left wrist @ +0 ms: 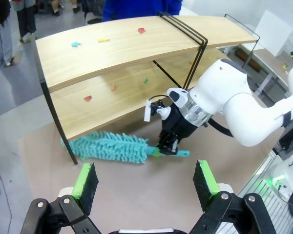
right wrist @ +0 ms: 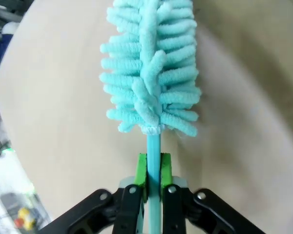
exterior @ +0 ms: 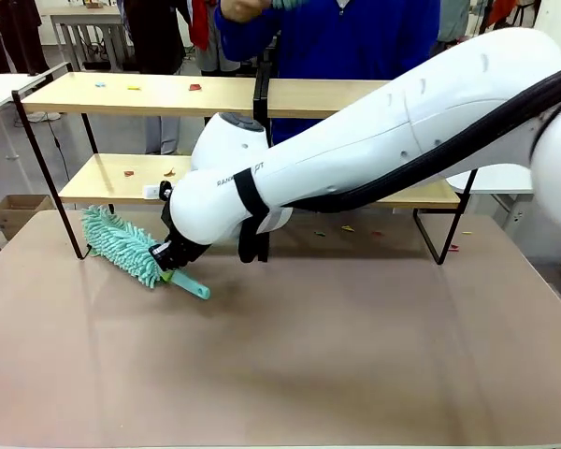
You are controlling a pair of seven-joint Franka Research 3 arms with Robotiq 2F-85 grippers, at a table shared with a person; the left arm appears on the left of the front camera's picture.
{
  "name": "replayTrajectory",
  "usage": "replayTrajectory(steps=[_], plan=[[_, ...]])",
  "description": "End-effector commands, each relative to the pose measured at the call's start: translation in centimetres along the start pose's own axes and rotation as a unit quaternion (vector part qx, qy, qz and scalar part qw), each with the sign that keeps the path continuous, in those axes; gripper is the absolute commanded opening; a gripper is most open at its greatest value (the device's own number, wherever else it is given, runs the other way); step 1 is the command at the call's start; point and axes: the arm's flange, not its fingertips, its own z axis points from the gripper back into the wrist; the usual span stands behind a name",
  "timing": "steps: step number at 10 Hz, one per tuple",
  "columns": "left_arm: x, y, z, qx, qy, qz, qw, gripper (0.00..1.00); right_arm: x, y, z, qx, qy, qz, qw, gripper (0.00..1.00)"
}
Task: Clean the shelves.
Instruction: Clean a randomly selected level of the Shelf with the Duster.
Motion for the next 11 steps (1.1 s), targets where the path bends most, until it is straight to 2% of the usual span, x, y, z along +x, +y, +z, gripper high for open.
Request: replayTrajectory(steps=[1, 3, 4, 6, 7, 8, 9, 10, 11], plan=[[0.0, 0.0, -0.1, -0.001, 0.0, 0.002, 1.0, 1.0, -4.1, -0.5, 3.5, -0.011, 0.065, 0.058, 0.996, 0.0], [0.0, 0.0, -0.1, -0.001, 0.0, 0.002, 1.0, 1.0, -7.2, -0.1, 6.0, 0.031, 0.114, 0.137, 0.983, 0.0], [0.0, 0.0, -0.1, -0.001, 0.0, 0.002, 1.0, 1.0, -8.5, 0.3, 7.0, 0.07, 0.122, 0.204, 0.969, 0.0], [0.0, 0.0, -0.1, -0.001, 0.0, 0.002, 1.0, 1.0, -10.8, 0.6, 8.4, 0.12, 0.124, 0.257, 0.951, 0.0], [0.0, 0.0, -0.1, -0.001, 0.0, 0.002, 1.0, 1.0, -11.5, 0.4, 9.1, 0.118, 0.081, 0.239, 0.96, 0.0], [0.0, 0.0, -0.1, -0.001, 0.0, 0.002, 1.0, 1.0, -12.1, 0.6, 10.0, 0.142, 0.006, 0.282, 0.949, 0.0], [0.0, 0.0, -0.1, -0.001, 0.0, 0.002, 1.0, 1.0, -12.4, 0.3, 10.8, 0.152, -0.06, 0.281, 0.946, 0.0], [0.0, 0.0, -0.1, -0.001, 0.0, 0.002, 1.0, 1.0, -12.5, 0.0, 11.2, 0.172, -0.1, 0.281, 0.939, 0.0], [0.0, 0.0, -0.1, -0.001, 0.0, 0.002, 1.0, 1.0, -12.5, -0.2, 11.4, 0.164, -0.105, 0.244, 0.95, 0.0]])
